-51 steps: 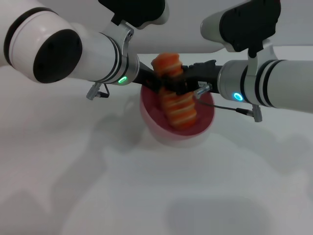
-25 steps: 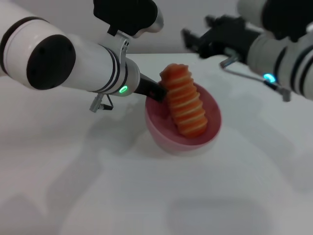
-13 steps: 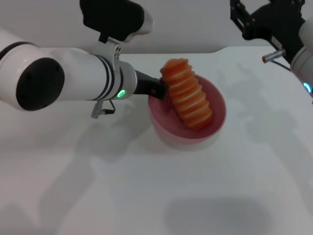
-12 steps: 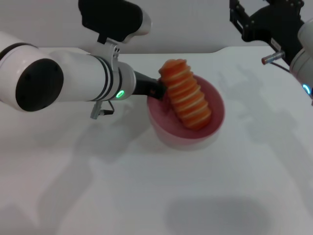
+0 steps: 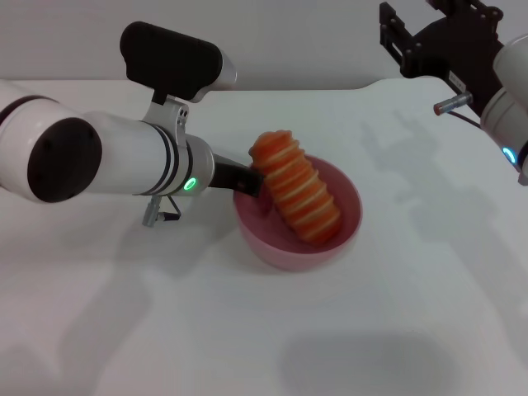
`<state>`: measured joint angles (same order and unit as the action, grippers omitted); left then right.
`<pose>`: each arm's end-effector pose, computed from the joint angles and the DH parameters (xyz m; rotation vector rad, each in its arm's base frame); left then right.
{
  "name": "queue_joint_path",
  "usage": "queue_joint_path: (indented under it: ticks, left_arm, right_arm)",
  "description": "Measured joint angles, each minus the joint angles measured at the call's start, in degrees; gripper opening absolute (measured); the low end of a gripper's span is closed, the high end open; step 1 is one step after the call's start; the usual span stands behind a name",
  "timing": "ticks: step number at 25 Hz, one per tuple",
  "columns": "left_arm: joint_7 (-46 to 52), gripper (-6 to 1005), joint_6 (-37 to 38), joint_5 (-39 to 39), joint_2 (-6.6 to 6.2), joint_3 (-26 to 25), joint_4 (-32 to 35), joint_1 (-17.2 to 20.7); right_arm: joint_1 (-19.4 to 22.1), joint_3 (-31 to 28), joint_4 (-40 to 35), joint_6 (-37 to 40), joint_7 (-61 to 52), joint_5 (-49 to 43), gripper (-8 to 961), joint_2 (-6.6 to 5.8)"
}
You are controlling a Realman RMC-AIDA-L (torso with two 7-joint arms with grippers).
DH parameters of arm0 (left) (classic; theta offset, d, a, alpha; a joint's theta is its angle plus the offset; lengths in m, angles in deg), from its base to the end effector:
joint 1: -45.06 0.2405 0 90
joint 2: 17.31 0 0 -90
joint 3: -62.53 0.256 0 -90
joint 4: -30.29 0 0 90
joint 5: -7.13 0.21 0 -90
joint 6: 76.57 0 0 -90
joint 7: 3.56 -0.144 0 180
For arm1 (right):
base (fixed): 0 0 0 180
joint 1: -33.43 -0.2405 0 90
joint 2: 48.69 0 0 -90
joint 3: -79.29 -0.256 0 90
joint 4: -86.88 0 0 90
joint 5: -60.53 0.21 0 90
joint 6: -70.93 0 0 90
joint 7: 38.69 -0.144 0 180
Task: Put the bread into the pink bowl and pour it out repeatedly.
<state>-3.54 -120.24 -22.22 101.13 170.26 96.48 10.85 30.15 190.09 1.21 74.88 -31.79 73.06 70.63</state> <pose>-0.1606 0.3820 -0.0880 -2.2956 -0.9740 0.0509 0.1584 0.3407 -0.0009 -1.8799 0.3892 0.5861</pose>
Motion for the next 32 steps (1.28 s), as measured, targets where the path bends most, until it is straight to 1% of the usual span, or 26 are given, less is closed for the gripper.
queue_joint_path:
  ticks: [5,9,11,16,19,20,21,24,27,30,32]
  left_arm:
    - [0.0,144,3.4,-0.1,-0.09,1.0,0.1,0.9]
    - [0.0,144,5.1,0.0,-0.15,0.9,0.7,1.4]
    - [-0.1,145,7.3,0.3,-0.25,0.7,0.8,1.5]
    - [-0.2,145,8.9,0.4,-0.25,1.0,0.8,1.7]
    - [-0.4,362,9.9,0.5,-0.26,1.0,0.9,2.0]
    - [-1.3,384,11.2,0.5,-0.3,0.8,1.7,2.9]
    - [-1.3,406,11.2,0.5,-0.3,0.8,1.7,2.9]
    - [-3.7,471,14.5,0.9,-0.34,-0.2,4.2,5.1]
    - [-6.0,537,20.2,2.9,-0.41,-3.3,8.5,9.0]
    - [-7.5,602,23.6,4.9,-0.49,-6.1,12.0,11.8]
    - [-9.3,684,27.5,6.1,-0.45,-7.6,13.0,13.9]
  right_arm:
    - [-0.4,0.0,1.0,0.7,0.0,0.1,644,-0.1]
    - [-0.4,-0.3,1.7,1.2,-0.5,0.2,649,-0.13]
    - [-0.4,-0.6,2.0,1.4,-1.1,0.2,652,-0.19]
    - [-0.5,-0.7,2.6,2.3,-1.4,0.3,659,-0.25]
    - [-0.6,-0.7,2.6,2.2,-1.4,0.7,663,-0.23]
    - [-0.8,-0.7,2.6,2.0,-1.4,0.8,664,-0.27]
    - [-0.9,-0.7,2.6,1.9,-1.4,0.8,666,-0.31]
    - [-1.2,-0.6,2.7,1.8,-1.5,0.8,670,-0.41]
    - [-1.1,-0.6,2.4,1.8,-1.4,0.7,674,-0.46]
    - [-0.8,-0.6,2.3,2.5,-1.2,0.3,678,-0.39]
    - [-0.5,-0.9,3.2,4.7,-1.1,0.0,695,-0.4]
